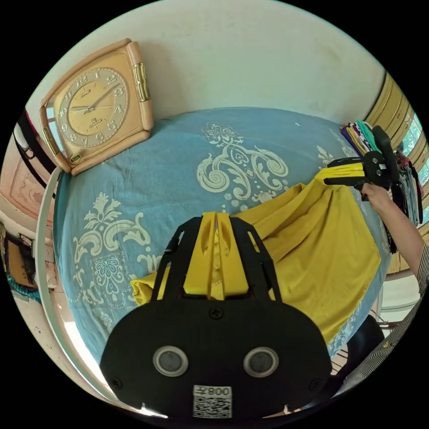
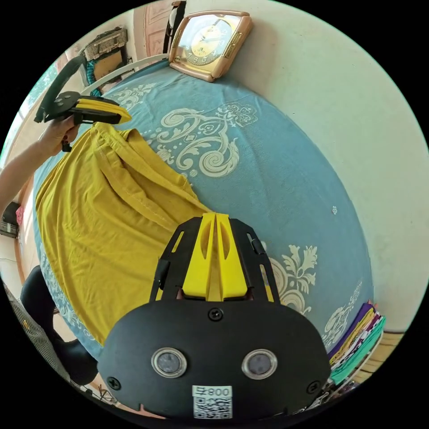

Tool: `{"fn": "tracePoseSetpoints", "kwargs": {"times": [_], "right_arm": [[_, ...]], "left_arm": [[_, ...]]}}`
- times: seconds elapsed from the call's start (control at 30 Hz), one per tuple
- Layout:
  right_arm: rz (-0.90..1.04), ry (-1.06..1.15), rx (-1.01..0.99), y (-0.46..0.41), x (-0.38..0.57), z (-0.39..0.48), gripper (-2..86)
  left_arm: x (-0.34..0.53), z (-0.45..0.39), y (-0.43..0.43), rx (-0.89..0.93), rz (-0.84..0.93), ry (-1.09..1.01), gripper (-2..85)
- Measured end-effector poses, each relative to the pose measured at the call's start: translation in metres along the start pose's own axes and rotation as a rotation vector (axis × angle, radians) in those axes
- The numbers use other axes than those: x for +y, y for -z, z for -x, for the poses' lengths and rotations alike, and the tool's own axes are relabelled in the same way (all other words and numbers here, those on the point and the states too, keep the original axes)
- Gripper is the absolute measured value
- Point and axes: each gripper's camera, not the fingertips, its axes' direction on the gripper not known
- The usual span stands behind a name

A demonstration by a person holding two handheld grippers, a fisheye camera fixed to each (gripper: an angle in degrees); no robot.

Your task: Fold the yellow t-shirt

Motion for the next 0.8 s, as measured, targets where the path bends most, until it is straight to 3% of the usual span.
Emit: {"fn": "tracePoseSetpoints", "kwargs": {"times": [0.13,0.27,0.57,0.8], "right_arm": [[-0.084,-0.092,-0.031,0.021,0.0,-0.004,-0.4],[-0.102,-0.072,-0.111,0.034,0.011,0.012,-0.4],[0.014,-0.006,-0.074,0.023,0.01,0.034,-0.4],[-0.131,-0.043,-0.117,0.058,0.02,0.028,-0.3]], "left_arm": [[0.01,-0.029,0.003,0.105,-0.042,-0.11,0.3],[0.018,-0.056,-0.015,0.009,0.054,-0.222,0.3],[0.001,-0.038,-0.018,-0.067,0.019,-0.076,0.6],[0.028,-0.044,0.005,0.062,-0.063,-0.13,2.8]]}}
